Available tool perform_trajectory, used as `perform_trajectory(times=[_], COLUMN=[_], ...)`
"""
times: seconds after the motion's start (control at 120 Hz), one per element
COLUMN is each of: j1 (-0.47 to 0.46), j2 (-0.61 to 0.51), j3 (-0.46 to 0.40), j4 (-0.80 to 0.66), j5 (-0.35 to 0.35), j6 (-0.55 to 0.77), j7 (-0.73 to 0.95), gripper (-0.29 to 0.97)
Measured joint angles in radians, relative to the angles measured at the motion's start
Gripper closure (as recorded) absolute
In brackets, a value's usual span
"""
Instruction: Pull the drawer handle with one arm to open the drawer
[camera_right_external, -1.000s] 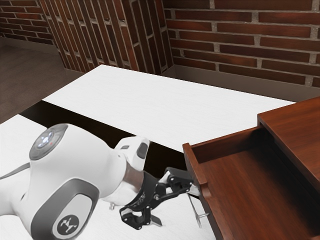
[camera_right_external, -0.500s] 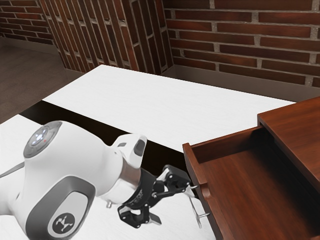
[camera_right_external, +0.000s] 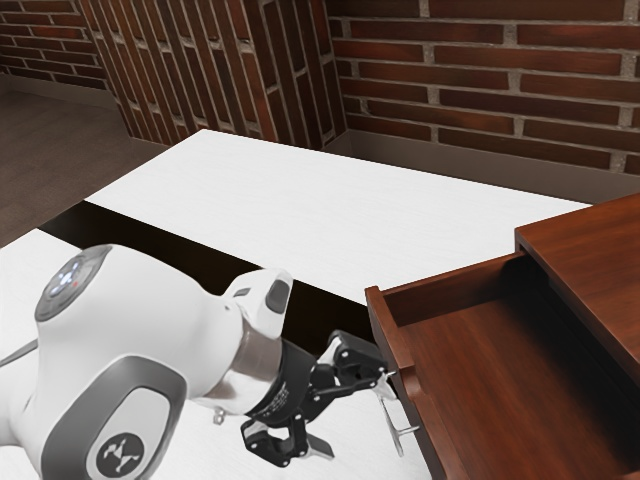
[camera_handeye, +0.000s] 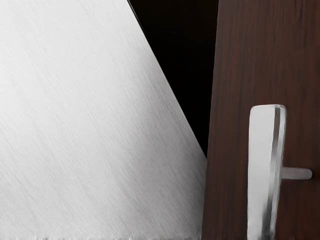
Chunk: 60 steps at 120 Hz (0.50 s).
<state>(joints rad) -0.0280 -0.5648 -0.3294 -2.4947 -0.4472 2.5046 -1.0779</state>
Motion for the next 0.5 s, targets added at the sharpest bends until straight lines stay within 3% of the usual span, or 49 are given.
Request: perform_trajectory(times=[0.117,0.183,0.233,0.35,0.5], j1=[-0.006,-0.007,-0.002,0.016,0.107], j2=[-0.011,-0.011,-0.009,0.07,0.192], j3=[0.001,0.005,0.008,0.0,-0.017], j4=[0.008,0.048,0.123,0.476,0.573], j5=[0.002,0.041,0.097,0.298,0.396], j6=[0.0,-0.015,-0.064,-0.331,-0.495], j7=[0.0,0.002,0.008,0.038,0.182], gripper=[0.0,0.0,0.0,0.0,0.0])
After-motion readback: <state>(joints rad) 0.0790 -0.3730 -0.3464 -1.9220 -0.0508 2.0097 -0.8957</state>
